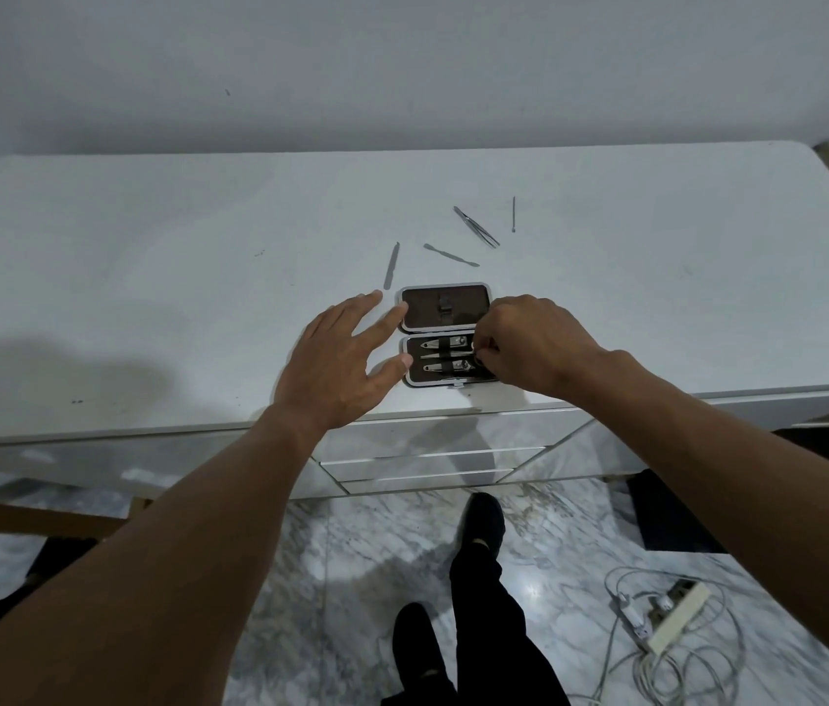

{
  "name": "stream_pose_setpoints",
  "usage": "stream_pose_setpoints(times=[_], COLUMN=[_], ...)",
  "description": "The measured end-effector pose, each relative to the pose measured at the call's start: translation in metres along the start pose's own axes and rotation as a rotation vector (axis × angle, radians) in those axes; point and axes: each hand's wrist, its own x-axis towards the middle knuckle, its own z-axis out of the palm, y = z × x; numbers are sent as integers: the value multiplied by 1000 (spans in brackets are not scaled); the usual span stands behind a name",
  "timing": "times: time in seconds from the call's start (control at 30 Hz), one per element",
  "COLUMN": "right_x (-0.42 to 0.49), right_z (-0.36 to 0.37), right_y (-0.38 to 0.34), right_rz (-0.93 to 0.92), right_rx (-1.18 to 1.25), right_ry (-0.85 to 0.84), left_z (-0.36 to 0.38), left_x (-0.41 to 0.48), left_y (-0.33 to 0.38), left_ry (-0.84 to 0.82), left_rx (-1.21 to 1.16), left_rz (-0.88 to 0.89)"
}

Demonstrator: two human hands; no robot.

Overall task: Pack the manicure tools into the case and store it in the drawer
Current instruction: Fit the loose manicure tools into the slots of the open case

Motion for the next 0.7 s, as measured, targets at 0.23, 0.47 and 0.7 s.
stream_pose_setpoints(times=[0.23, 0.47, 0.7], right_x=[4, 62, 116], right_z=[-9, -19, -27], right_y=[1, 20, 27], right_rz=[42, 261, 362], right_rx=[65, 133, 145], right_ry=[56, 158, 158], left_z=[-1, -2, -3], left_x=[-1, 2, 3], left_y=[1, -1, -1], left_ry=[-8, -19, -7], left_rx=[-6, -34, -76], left_rz=[4, -24, -27])
